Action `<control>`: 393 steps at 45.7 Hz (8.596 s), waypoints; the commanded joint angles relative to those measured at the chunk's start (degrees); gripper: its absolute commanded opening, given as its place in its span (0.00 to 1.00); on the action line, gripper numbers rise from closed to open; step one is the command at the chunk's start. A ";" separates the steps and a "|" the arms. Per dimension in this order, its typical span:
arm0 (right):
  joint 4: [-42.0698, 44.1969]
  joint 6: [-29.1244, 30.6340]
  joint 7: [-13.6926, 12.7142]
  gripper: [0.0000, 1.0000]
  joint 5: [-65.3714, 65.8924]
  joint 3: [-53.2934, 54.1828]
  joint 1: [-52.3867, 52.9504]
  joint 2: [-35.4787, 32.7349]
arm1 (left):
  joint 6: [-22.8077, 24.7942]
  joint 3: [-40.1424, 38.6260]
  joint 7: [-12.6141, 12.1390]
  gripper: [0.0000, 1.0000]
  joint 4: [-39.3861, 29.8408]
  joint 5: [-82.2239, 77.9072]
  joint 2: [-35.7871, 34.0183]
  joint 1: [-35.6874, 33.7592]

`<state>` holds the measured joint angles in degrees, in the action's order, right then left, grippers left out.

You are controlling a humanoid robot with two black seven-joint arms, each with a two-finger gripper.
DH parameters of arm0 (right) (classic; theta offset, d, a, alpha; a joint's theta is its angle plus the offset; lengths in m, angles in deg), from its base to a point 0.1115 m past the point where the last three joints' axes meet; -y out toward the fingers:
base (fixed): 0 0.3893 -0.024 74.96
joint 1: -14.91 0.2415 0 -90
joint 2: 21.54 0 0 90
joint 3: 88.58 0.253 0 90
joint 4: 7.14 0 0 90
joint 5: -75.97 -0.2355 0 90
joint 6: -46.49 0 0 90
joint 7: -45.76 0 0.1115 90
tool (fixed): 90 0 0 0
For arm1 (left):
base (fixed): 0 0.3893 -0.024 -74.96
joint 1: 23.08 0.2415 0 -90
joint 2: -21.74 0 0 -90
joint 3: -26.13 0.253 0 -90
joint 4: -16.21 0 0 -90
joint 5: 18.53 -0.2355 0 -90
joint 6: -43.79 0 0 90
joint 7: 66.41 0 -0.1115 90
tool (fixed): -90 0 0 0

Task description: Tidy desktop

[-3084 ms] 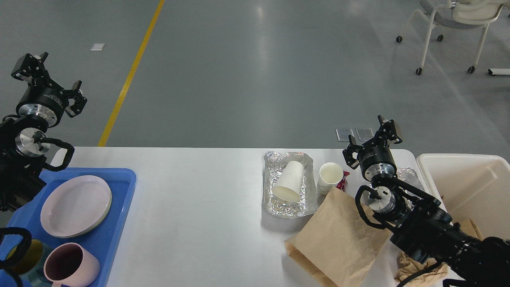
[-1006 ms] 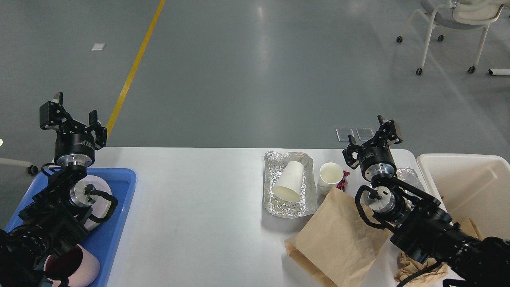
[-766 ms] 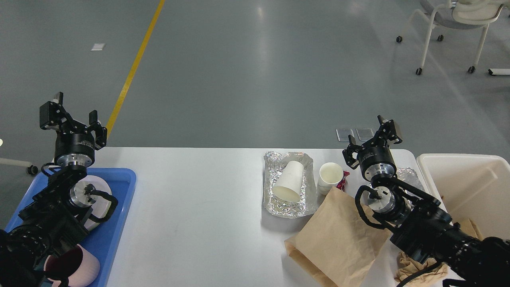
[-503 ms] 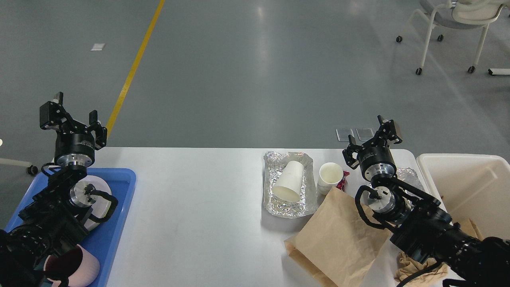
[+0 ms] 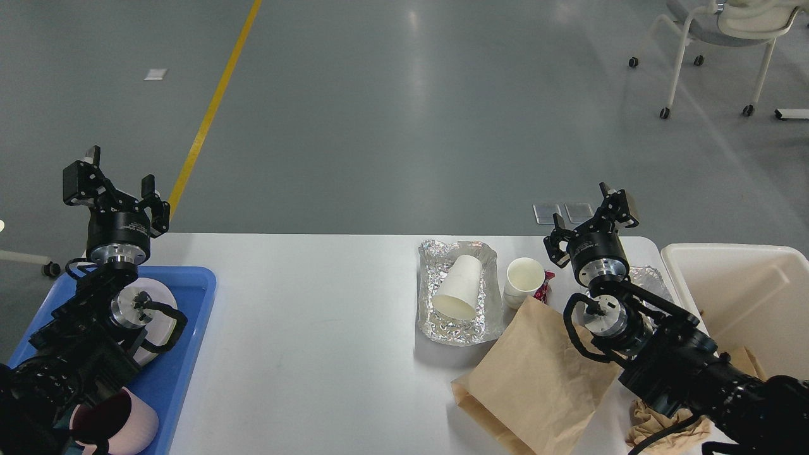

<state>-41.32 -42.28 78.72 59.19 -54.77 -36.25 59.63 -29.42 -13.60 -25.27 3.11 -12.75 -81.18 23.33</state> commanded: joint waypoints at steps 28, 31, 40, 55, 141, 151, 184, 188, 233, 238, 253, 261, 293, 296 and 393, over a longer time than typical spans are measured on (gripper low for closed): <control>-0.88 0.35 -0.18 1.00 0.00 21.38 2.11 -1.10 | 0.00 0.00 0.00 0.97 0.00 0.02 0.00 0.00; -0.88 0.35 -0.18 1.00 0.00 21.38 2.11 -1.10 | 0.00 0.00 0.00 0.97 0.00 -0.07 0.00 0.00; -0.97 0.35 -0.18 1.00 0.00 21.56 2.20 -1.80 | 0.00 0.00 0.00 0.97 0.00 0.02 0.00 0.00; -0.70 0.35 -0.18 1.00 0.44 18.93 2.11 -5.76 | 0.00 0.00 0.00 0.97 0.00 0.02 0.00 0.00; 7.30 37.69 -41.04 1.00 14.41 -86.37 41.30 -5.67 | 0.00 0.00 0.00 0.97 0.00 0.02 0.00 0.00; -1.57 53.77 -40.96 1.00 14.59 -87.42 51.32 -7.34 | 0.00 0.00 0.00 0.97 0.00 0.02 0.00 0.00; -18.81 53.77 -41.22 1.00 14.33 -95.42 78.76 -4.00 | 0.00 0.00 0.00 0.97 0.00 0.02 0.00 0.00; -18.90 53.77 -41.22 1.00 14.41 -94.11 73.84 -3.30 | 0.00 0.00 0.00 0.97 0.00 0.02 0.00 0.09; -4.31 20.92 -41.31 0.78 14.59 -91.12 39.91 2.76 | 0.00 0.00 0.00 0.97 0.00 0.02 0.00 0.09; -1.50 20.92 -41.31 0.78 14.50 -91.03 38.15 3.82 | 0.00 0.00 0.00 0.97 0.00 0.02 0.00 0.00; 2.99 20.48 -41.31 0.58 14.41 -90.15 34.45 6.54 | 0.00 0.00 0.00 0.97 0.00 0.02 0.00 0.09; 3.08 20.92 -41.40 0.31 14.41 -90.06 34.19 6.63 | 0.00 0.00 0.00 0.97 0.00 0.02 0.00 0.00; 2.20 21.80 -41.40 0.00 14.41 -90.06 37.70 6.37 | 0.00 0.00 0.00 0.97 0.00 0.02 0.00 0.09; 1.93 23.28 -41.40 0.00 14.41 -90.06 39.55 5.85 | 0.00 0.00 0.00 0.97 0.00 0.02 0.00 0.09; 10.02 4.75 -40.87 1.00 14.32 -83.47 20.82 -28.00 | 0.00 0.00 0.00 0.97 0.00 0.02 0.00 0.09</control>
<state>-30.59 -37.62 37.61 73.56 -138.06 -18.58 31.17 -29.42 -13.60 -25.27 3.11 -12.73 -81.18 23.42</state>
